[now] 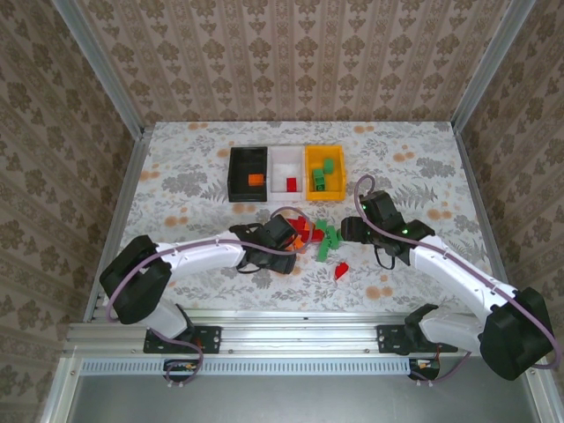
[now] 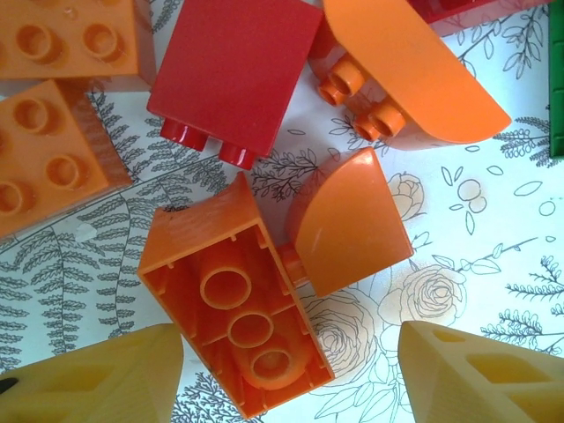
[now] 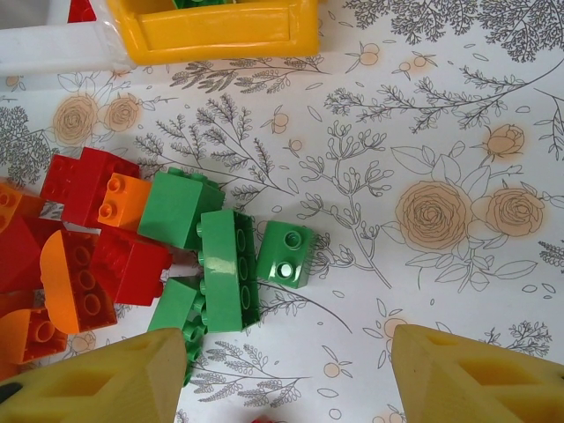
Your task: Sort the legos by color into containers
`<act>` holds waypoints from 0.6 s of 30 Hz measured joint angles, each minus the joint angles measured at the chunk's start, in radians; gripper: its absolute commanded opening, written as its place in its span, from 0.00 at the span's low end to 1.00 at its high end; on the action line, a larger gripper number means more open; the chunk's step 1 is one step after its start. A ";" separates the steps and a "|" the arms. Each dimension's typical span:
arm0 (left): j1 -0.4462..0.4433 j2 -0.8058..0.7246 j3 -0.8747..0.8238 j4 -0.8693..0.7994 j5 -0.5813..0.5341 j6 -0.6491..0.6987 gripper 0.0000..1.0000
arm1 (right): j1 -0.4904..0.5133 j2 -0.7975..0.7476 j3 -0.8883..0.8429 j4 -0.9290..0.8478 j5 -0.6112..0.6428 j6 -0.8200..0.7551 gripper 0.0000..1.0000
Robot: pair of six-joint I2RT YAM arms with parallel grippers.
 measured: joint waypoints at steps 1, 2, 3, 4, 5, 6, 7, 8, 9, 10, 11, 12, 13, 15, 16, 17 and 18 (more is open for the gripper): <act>0.000 0.000 -0.003 0.000 -0.002 -0.007 0.65 | 0.000 0.000 0.000 0.000 0.000 0.000 0.64; 0.000 0.000 -0.008 0.000 -0.003 -0.016 0.65 | 0.000 0.000 0.000 0.000 0.000 0.000 0.65; 0.000 0.001 -0.013 -0.001 -0.006 -0.025 0.65 | 0.000 0.000 0.000 0.000 0.000 0.000 0.64; 0.000 0.003 -0.016 0.000 -0.007 -0.030 0.65 | 0.000 0.000 0.000 0.000 0.000 0.000 0.65; 0.000 0.006 -0.020 0.000 -0.010 -0.037 0.65 | 0.000 0.000 0.000 0.000 0.000 0.000 0.65; 0.000 0.010 -0.024 0.001 -0.011 -0.043 0.65 | 0.000 0.000 0.000 0.000 0.000 0.000 0.65; 0.000 0.015 -0.027 0.002 -0.013 -0.048 0.65 | 0.000 0.000 0.000 0.000 0.000 0.000 0.65; 0.000 0.020 -0.030 0.004 -0.015 -0.051 0.64 | 0.000 0.000 0.000 0.000 0.000 0.000 0.65; 0.000 0.027 -0.034 0.005 -0.019 -0.055 0.63 | 0.000 0.000 0.000 0.000 0.000 0.000 0.65; 0.000 0.031 -0.036 0.008 -0.023 -0.057 0.61 | 0.000 0.000 0.000 0.000 0.000 0.000 0.65; 0.000 0.035 -0.039 0.010 -0.028 -0.058 0.60 | 0.000 0.000 0.000 0.000 0.000 0.000 0.64; 0.000 0.037 -0.043 0.015 -0.034 -0.059 0.58 | 0.000 0.000 0.000 0.000 0.000 0.000 0.65; 0.002 0.037 -0.048 0.022 -0.040 -0.062 0.57 | 0.000 0.000 0.000 0.001 0.000 0.000 0.65; 0.003 0.037 -0.060 0.037 -0.054 -0.066 0.55 | 0.000 0.000 -0.002 0.002 -0.001 0.000 0.65; 0.007 0.037 -0.066 0.045 -0.057 -0.068 0.55 | 0.000 0.000 -0.004 0.005 -0.001 0.000 0.65; 0.010 0.037 -0.071 0.051 -0.063 -0.069 0.54 | 0.000 0.000 -0.006 0.005 -0.001 0.000 0.65; 0.014 0.036 -0.074 0.058 -0.063 -0.069 0.54 | 0.000 0.000 -0.008 0.005 -0.001 0.000 0.65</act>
